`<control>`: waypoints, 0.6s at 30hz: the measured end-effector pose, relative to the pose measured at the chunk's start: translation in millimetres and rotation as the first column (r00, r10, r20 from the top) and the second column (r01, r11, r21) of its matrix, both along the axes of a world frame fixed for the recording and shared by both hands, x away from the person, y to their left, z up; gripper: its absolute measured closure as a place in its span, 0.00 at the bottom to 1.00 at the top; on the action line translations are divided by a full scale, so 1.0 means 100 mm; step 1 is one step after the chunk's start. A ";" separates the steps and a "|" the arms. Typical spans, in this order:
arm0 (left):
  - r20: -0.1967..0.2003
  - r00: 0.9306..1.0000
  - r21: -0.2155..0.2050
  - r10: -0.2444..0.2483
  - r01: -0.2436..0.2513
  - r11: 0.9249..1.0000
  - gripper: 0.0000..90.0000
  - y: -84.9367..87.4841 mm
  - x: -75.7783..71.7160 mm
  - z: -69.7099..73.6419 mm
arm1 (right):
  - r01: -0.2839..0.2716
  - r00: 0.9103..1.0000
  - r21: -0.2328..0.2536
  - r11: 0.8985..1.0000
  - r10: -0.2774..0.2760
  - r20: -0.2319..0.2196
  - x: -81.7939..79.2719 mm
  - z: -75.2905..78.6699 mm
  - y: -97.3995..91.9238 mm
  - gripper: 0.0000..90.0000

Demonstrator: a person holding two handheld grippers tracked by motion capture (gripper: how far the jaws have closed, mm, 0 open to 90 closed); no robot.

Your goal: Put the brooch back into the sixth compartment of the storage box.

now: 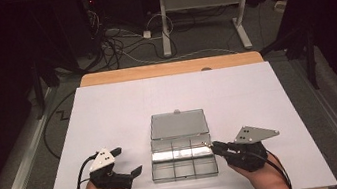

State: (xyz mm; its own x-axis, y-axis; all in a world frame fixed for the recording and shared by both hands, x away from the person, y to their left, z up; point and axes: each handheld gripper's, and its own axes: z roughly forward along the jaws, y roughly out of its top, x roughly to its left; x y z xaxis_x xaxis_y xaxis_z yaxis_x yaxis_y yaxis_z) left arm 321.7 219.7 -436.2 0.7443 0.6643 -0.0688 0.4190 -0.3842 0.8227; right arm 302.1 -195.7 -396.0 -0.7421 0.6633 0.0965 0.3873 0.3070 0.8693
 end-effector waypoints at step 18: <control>-0.001 1.000 0.001 -0.001 0.001 1.000 0.00 0.00 0.00 0.00 | -0.048 0.999 -0.017 0.999 0.048 -0.002 -0.04 -0.02 0.21 0.90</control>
State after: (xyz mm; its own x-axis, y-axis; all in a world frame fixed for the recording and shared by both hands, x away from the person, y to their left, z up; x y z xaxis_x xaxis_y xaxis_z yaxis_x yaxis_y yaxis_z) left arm 321.8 219.5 -436.2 0.7451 0.6633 -0.0688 0.4192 -0.3856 0.8219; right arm 297.7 -174.6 -397.9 -0.7730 0.6285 0.0865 0.3732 0.3403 0.8631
